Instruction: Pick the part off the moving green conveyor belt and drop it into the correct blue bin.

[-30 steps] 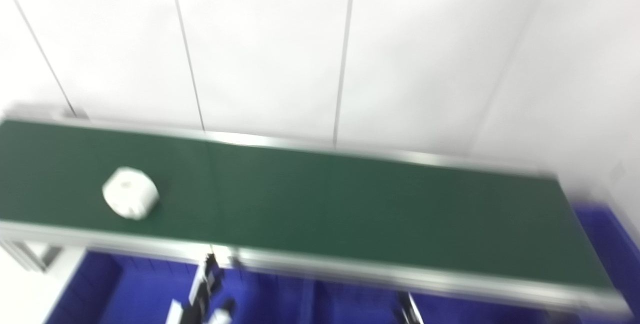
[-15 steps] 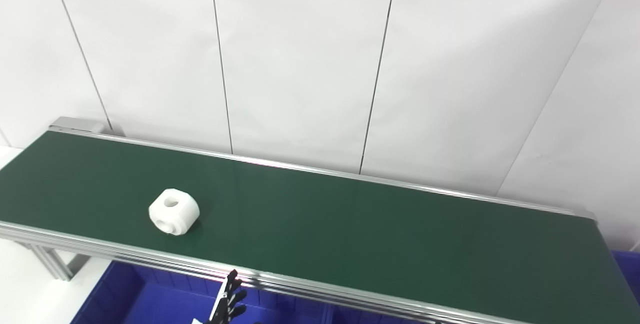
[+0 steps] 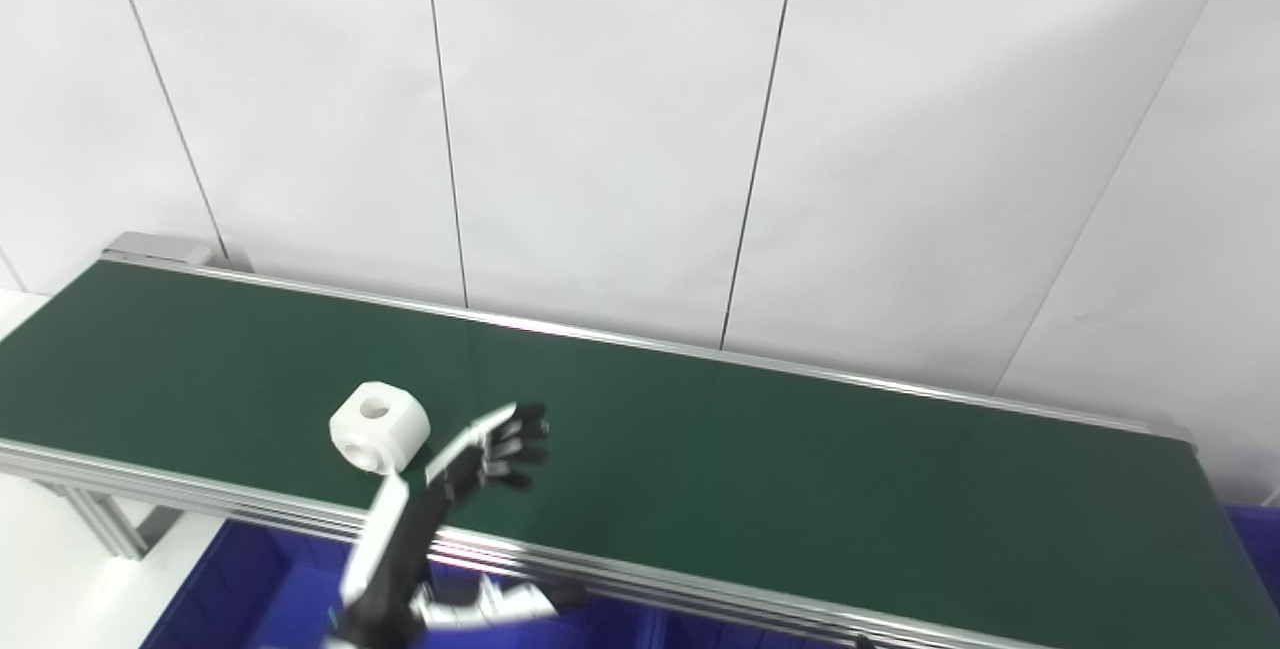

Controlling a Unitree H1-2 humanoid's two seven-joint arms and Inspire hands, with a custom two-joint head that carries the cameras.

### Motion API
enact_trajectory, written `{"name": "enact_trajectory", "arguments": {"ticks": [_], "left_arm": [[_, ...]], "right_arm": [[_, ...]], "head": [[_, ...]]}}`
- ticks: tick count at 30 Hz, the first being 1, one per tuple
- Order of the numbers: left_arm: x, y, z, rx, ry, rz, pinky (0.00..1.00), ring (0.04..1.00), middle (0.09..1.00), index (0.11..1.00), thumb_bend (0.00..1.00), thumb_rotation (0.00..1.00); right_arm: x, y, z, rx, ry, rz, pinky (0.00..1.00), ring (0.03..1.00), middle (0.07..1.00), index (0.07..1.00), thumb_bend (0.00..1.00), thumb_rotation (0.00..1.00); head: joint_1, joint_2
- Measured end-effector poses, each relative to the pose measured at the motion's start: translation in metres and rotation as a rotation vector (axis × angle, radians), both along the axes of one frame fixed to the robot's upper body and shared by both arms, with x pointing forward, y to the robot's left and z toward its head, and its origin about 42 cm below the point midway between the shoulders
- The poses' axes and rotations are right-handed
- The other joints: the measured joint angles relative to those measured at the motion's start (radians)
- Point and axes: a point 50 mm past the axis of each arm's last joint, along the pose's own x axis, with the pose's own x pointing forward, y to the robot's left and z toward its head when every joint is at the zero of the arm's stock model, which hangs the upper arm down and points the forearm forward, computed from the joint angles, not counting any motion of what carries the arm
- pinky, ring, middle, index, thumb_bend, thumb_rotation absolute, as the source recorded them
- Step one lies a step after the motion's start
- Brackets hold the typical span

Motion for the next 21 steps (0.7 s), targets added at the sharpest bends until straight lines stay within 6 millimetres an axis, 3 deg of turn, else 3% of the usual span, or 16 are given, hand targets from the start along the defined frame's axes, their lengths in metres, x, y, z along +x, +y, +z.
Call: {"name": "enact_trajectory", "arguments": {"ticks": [3, 6, 8, 11, 14, 16, 21], "left_arm": [[0.019, 0.020, 0.012, 0.129, -0.017, -0.005, 0.73, 0.812, 0.854, 0.860, 0.98, 0.27], [0.034, 0.023, 0.020, 0.247, -0.024, -0.040, 0.80, 0.831, 0.878, 0.838, 0.99, 0.20], [0.059, 0.023, 0.025, 0.403, -0.023, -0.090, 0.80, 0.834, 0.878, 0.827, 1.00, 0.18], [0.105, 0.042, 0.038, 0.623, -0.043, -0.080, 0.79, 0.844, 0.886, 0.829, 1.00, 0.15], [0.134, 0.052, 0.052, 0.758, -0.085, -0.075, 0.78, 0.828, 0.874, 0.833, 1.00, 0.15], [0.144, 0.051, 0.048, 0.812, -0.080, -0.101, 0.77, 0.824, 0.871, 0.830, 1.00, 0.15], [0.155, 0.051, 0.011, 0.894, 0.020, -0.175, 0.81, 0.840, 0.873, 0.834, 1.00, 0.15]], "right_arm": [[0.000, -0.002, 0.000, -0.003, 0.002, -0.004, 0.89, 0.931, 0.968, 0.965, 0.83, 1.00], [0.001, -0.003, -0.001, 0.001, 0.001, -0.007, 0.85, 0.900, 0.942, 0.936, 0.85, 0.96], [0.005, -0.001, -0.001, 0.013, -0.001, -0.004, 0.84, 0.888, 0.932, 0.926, 0.86, 0.95], [0.008, -0.001, 0.000, 0.020, -0.008, -0.003, 0.82, 0.875, 0.920, 0.910, 0.88, 0.93], [0.003, -0.004, -0.002, 0.016, 0.002, -0.011, 0.81, 0.868, 0.914, 0.905, 0.89, 0.92], [0.001, -0.006, -0.002, 0.012, 0.008, -0.012, 0.81, 0.865, 0.912, 0.903, 0.89, 0.92], [0.002, -0.004, 0.001, 0.011, -0.006, -0.006, 0.81, 0.873, 0.913, 0.901, 0.90, 0.91]], "head": [[-0.005, 0.005], [-0.014, 0.020], [-0.014, 0.020], [-0.020, 0.025], [-0.026, 0.031], [-0.028, 0.037], [-0.034, 0.046]]}}
